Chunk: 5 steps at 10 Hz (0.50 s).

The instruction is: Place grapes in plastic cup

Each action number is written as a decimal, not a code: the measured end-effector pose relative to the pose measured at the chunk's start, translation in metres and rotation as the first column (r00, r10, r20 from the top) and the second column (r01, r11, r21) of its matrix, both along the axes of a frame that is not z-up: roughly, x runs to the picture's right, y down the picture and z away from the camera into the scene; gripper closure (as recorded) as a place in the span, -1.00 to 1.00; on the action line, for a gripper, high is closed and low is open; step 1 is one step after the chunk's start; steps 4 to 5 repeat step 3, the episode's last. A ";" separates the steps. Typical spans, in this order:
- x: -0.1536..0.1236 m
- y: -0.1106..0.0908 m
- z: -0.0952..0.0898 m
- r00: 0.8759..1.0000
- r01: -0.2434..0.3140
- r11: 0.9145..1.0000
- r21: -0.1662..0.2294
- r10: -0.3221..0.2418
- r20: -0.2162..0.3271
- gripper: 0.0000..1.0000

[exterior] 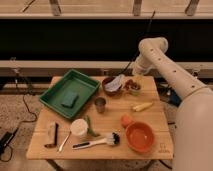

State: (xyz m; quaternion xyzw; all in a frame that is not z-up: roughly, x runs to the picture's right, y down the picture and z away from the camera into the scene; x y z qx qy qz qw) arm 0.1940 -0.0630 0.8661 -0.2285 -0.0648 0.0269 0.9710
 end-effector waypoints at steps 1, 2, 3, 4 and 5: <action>0.000 0.000 0.000 1.000 0.000 1.000 -0.001 0.000 0.000 -0.60; -0.002 0.000 0.000 1.000 0.002 1.000 0.000 -0.002 0.002 -0.60; -0.002 0.000 0.000 1.000 0.002 1.000 0.000 -0.002 0.002 -0.60; -0.002 0.000 0.000 1.000 0.002 1.000 0.000 -0.002 0.002 -0.60; -0.002 0.000 0.000 1.000 0.002 1.000 0.000 -0.002 0.002 -0.60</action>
